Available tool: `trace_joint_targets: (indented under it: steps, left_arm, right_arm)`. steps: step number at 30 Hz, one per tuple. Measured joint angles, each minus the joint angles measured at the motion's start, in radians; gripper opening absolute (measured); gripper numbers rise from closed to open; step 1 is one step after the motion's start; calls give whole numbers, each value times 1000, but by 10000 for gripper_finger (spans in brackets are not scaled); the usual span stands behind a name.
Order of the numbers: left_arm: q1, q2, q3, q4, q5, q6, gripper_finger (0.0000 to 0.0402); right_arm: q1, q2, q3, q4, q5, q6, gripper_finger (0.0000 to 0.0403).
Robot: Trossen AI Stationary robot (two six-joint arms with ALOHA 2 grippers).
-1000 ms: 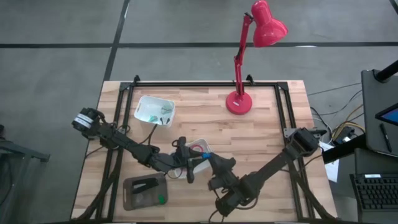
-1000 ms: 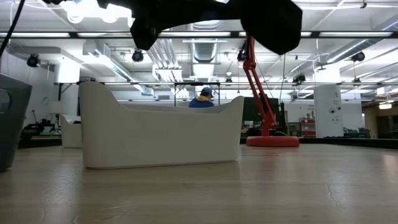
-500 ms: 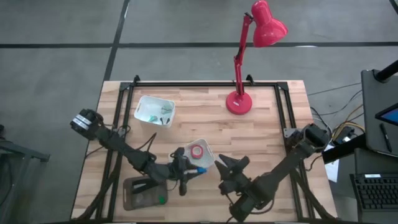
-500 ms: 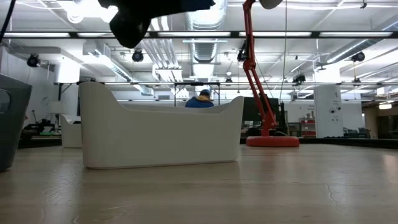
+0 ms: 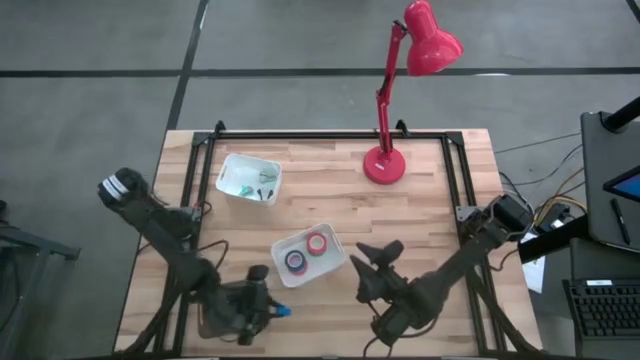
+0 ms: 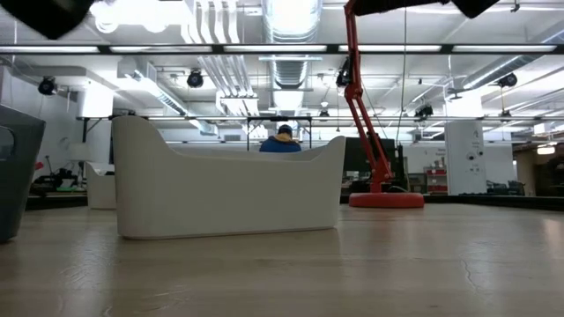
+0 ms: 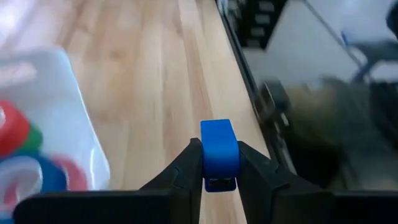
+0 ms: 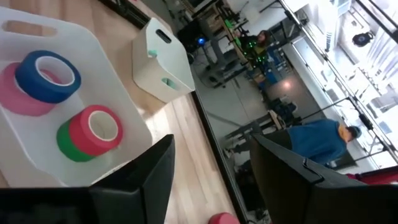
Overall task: Pick and place Stapler, Stapler remover, tape
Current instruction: Put the blue stapler into the black bin
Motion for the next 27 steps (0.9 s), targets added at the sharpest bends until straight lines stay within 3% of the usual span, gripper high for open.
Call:
trace_joint_targets:
  steps: [7,14,20,27]
  left_arm:
    - [-139,-79,0,-242,-12,-241,85]
    - [-221,-83,0,-504,-19,-555,83]
    - [-221,-32,0,-505,-2,-632,90]
    - [-220,43,0,-515,122,-785,83]
  right_arm:
    - [-21,0,-25,6,-1,19,201]
    - [-34,1,-36,9,-2,25,201]
    - [-34,1,-36,12,-1,25,201]
    - [-34,1,-38,21,1,25,201]
